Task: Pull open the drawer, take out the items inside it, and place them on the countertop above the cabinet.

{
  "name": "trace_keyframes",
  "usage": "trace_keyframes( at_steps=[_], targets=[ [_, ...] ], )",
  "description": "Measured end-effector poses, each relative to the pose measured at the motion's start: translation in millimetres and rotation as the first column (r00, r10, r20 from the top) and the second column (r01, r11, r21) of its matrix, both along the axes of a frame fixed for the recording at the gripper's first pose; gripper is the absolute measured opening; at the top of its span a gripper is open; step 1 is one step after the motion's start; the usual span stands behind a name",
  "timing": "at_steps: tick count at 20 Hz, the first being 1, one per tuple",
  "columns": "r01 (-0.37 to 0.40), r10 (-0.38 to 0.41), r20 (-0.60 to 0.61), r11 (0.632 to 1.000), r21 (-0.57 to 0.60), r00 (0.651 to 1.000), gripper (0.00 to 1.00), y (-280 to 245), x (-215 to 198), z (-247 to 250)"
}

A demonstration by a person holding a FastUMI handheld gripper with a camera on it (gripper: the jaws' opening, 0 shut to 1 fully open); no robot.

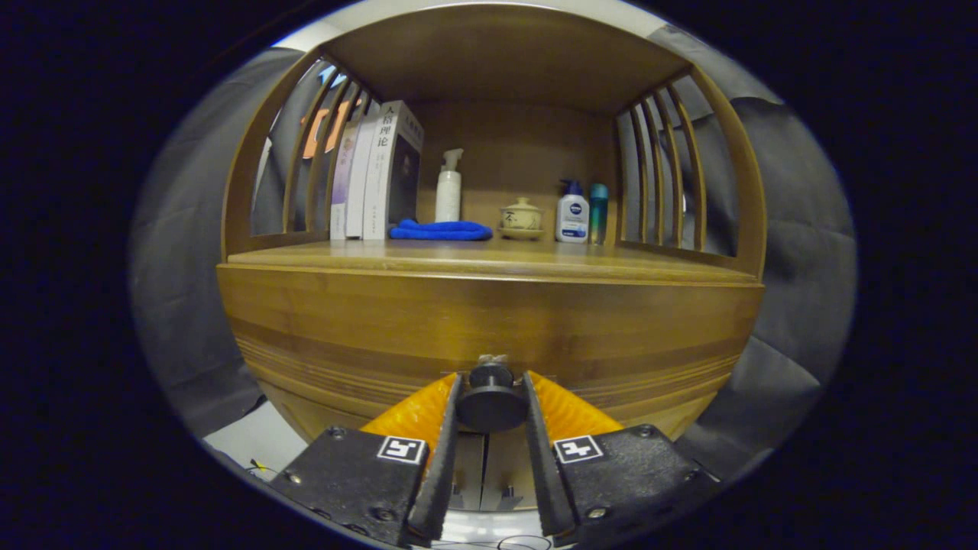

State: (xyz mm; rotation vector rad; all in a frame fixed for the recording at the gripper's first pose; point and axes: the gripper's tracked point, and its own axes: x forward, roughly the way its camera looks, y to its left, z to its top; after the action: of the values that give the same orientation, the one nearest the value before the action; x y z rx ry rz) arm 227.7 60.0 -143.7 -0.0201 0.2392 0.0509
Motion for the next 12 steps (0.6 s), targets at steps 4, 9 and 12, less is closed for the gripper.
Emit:
trace_keyframes(
  at_steps=[4, 9, 12],
  targets=[
    [-0.013, 0.013, -0.025, 1.0, 0.002, 1.0, 0.4, -1, 1, -1],
    [-0.012, 0.012, -0.034, 1.0, -0.006, 0.999, 0.35, -2, -7, -1],
    [-0.015, 0.015, -0.044, 1.0, 0.0, 0.999, 0.35, -3, -29, -2]
  ],
)
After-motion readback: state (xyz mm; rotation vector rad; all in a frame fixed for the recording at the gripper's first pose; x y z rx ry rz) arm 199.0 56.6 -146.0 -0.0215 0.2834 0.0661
